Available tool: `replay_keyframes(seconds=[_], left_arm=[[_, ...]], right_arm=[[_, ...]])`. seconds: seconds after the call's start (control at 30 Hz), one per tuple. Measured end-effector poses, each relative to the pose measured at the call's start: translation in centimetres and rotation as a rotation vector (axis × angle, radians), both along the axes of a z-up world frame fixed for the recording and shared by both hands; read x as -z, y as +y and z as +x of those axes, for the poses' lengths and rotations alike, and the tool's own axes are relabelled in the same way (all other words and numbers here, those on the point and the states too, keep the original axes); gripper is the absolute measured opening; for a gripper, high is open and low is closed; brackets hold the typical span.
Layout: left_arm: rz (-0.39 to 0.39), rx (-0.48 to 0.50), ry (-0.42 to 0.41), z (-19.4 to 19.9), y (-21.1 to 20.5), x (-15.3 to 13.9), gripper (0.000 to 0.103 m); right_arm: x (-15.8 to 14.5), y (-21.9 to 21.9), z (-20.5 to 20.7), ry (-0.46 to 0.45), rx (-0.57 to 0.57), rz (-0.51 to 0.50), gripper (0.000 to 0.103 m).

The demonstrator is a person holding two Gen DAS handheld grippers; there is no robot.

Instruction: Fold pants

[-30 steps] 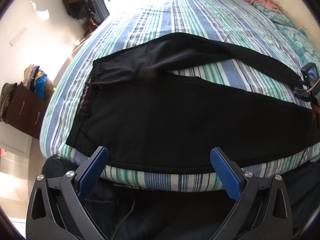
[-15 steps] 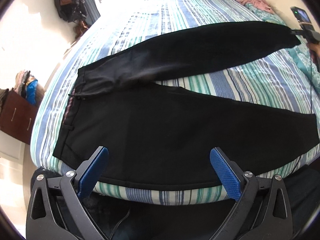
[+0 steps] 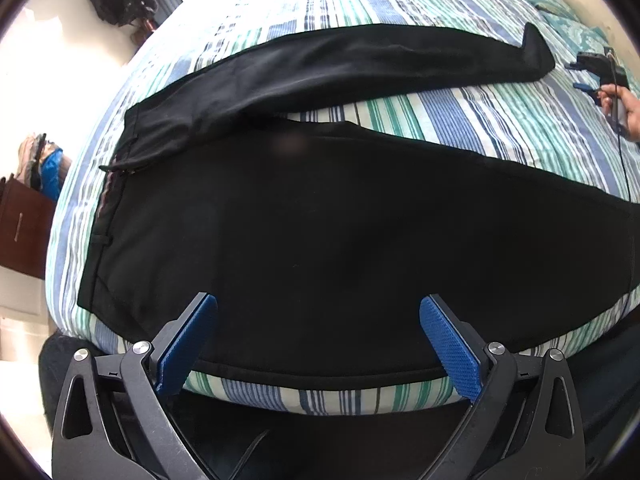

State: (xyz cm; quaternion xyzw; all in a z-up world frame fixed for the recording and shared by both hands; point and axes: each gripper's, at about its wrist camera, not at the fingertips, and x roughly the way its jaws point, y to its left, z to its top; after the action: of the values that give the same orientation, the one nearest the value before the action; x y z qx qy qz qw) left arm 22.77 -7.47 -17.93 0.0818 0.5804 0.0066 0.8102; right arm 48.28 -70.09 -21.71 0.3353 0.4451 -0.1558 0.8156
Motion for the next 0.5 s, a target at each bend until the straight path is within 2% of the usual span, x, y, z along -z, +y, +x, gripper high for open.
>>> replay_keyframes(seconds=[0.07, 0.13, 0.23, 0.3, 0.43, 0.5], left_arm=[[0.011, -0.005, 0.003, 0.3, -0.2, 0.3, 0.102], [0.016, -0.012, 0.019, 0.6, -0.4, 0.9, 0.102], [0.021, -0.02, 0.052, 0.9, -0.5, 1.7, 0.102], [0.021, -0.017, 0.059, 1.0, -0.6, 1.8, 0.102], [0.018, -0.014, 0.022, 1.0, -0.6, 1.5, 0.102], [0.013, -0.013, 0.018, 1.1, -0.5, 1.8, 0.102]], right_arm=[[2.2, 0.5, 0.8, -0.075, -0.003, 0.125, 0.046], [3.7, 1.7, 2.4, -0.103, -0.028, 0.171, 0.046], [4.7, 3.1, 4.5, -0.105, -0.018, 0.127, 0.037], [4.6, 3.1, 4.5, -0.107, 0.02, 0.095, 0.011], [1.7, 3.3, 0.6, -0.173, 0.067, -0.004, 0.01], [0.6, 3.4, -2.0, -0.128, 0.071, -0.09, 0.01]])
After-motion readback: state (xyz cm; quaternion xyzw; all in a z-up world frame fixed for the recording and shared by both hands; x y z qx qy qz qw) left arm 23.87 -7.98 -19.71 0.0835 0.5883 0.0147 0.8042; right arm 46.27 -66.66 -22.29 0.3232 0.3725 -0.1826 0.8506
